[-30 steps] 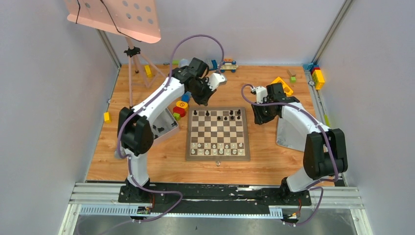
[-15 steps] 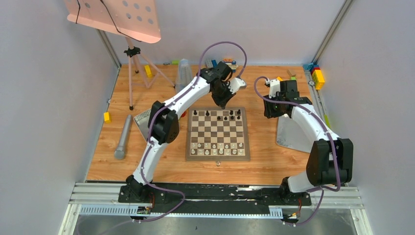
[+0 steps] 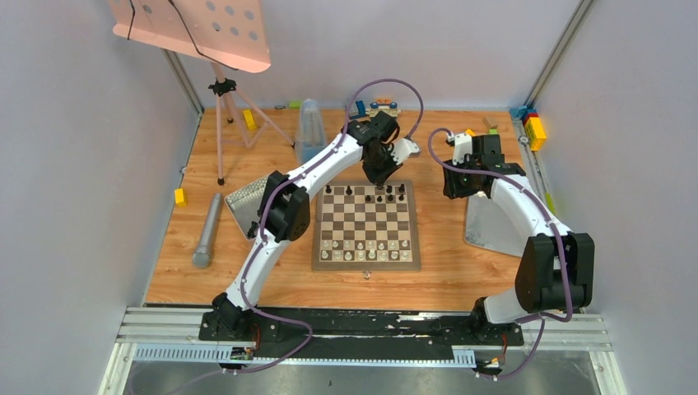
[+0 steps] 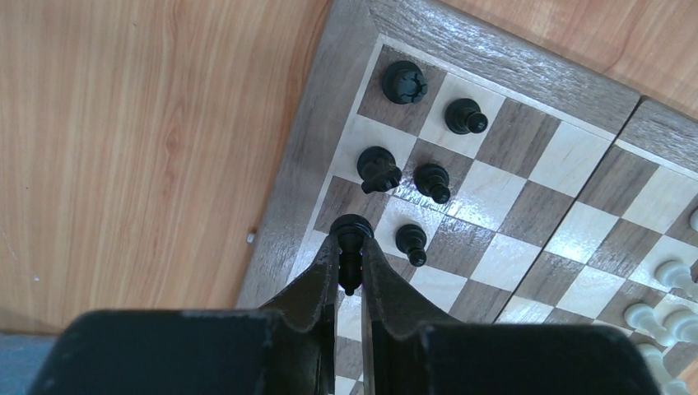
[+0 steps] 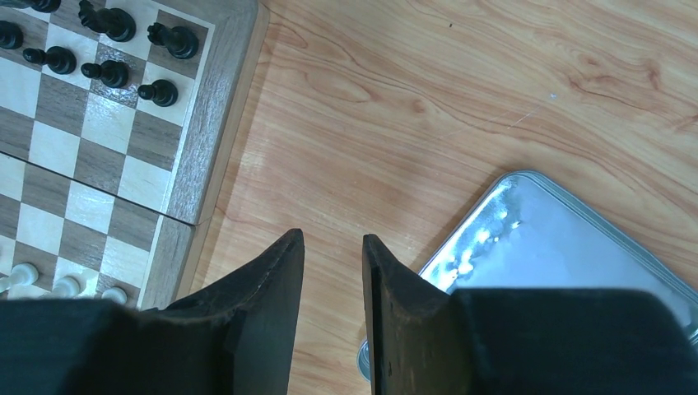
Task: Set up the chess pieces on the board
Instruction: Place the chess piece on the chessboard.
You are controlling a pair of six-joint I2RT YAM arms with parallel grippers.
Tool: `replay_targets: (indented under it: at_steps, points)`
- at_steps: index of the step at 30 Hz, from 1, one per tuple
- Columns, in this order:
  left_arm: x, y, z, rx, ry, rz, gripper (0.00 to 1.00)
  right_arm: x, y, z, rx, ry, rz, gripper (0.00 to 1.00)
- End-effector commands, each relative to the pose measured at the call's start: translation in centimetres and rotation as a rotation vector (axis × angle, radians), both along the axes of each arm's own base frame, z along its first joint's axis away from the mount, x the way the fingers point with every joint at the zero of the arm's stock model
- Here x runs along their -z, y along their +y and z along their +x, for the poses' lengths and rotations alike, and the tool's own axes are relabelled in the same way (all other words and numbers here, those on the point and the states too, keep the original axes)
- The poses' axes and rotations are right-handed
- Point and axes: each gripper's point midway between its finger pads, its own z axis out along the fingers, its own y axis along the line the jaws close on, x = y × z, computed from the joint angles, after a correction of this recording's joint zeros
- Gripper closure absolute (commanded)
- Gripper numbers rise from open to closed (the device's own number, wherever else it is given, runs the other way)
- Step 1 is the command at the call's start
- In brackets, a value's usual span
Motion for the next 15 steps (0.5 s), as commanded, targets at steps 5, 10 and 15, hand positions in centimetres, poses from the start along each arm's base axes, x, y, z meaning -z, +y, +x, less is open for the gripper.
replay_targets:
  at_steps: [5, 10, 15]
  points:
    - [0.2, -0.6, 0.1, 0.004, 0.002, -0.004, 0.86, -2.0, 0.4, 0.9, -0.010, -0.066, 0.024, 0.67]
    - [0.3, -0.7, -0.1, 0.005, 0.008, -0.005, 0.86, -2.0, 0.4, 0.9, -0.014, -0.066, 0.025, 0.67]
    - [0.7, -0.9, -0.2, 0.012, 0.010, 0.001, 0.85, -2.1, 0.5, 0.9, -0.016, -0.068, 0.027, 0.67]
